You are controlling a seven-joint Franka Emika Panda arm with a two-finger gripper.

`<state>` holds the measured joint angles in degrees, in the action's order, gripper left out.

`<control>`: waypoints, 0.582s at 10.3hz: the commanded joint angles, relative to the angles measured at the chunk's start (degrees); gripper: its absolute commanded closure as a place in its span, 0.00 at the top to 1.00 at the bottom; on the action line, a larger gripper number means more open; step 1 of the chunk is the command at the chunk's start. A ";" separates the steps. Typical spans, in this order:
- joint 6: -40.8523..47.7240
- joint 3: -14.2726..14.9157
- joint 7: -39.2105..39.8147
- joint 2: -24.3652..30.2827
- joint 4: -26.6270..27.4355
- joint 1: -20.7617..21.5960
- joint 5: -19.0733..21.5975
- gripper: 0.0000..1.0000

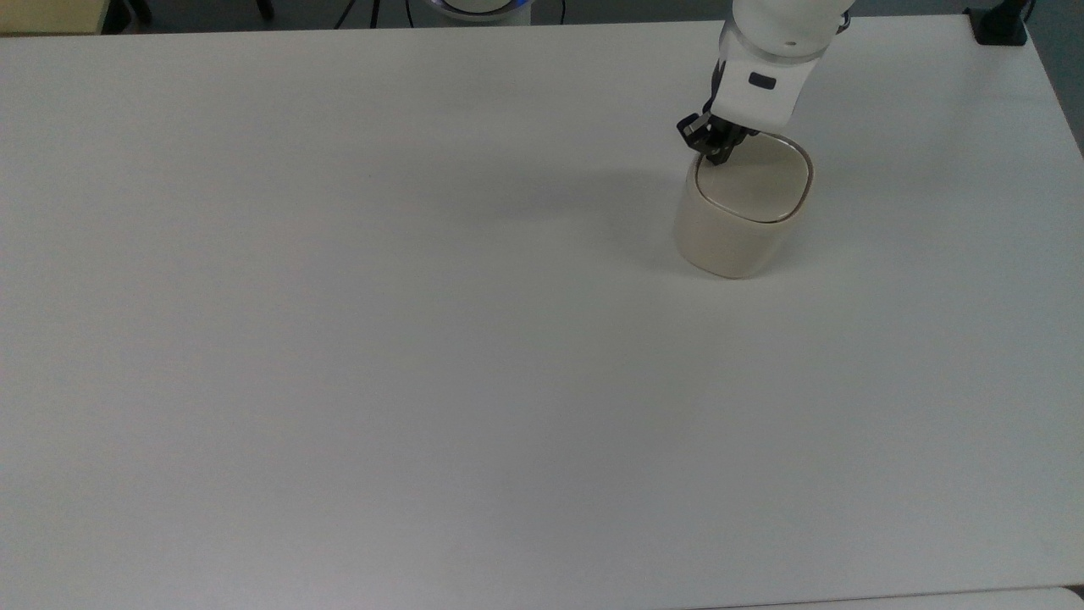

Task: Open the trash bin
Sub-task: 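Lower the gripper and press down on the lid button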

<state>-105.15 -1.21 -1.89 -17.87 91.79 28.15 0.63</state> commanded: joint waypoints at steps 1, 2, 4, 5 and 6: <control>-1.46 0.77 -1.36 -1.28 0.32 0.77 0.69 0.00; -1.28 0.77 -1.36 -1.20 0.23 0.77 0.69 0.00; -0.58 0.77 -1.45 -0.33 -0.12 0.77 0.69 0.00; -0.49 0.86 -1.54 1.68 -0.12 0.59 0.69 0.00; 0.90 1.29 -1.62 4.31 -0.30 -0.37 0.78 0.00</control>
<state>-105.24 -1.15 -2.57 -17.91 91.03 28.13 0.63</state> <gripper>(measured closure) 0.991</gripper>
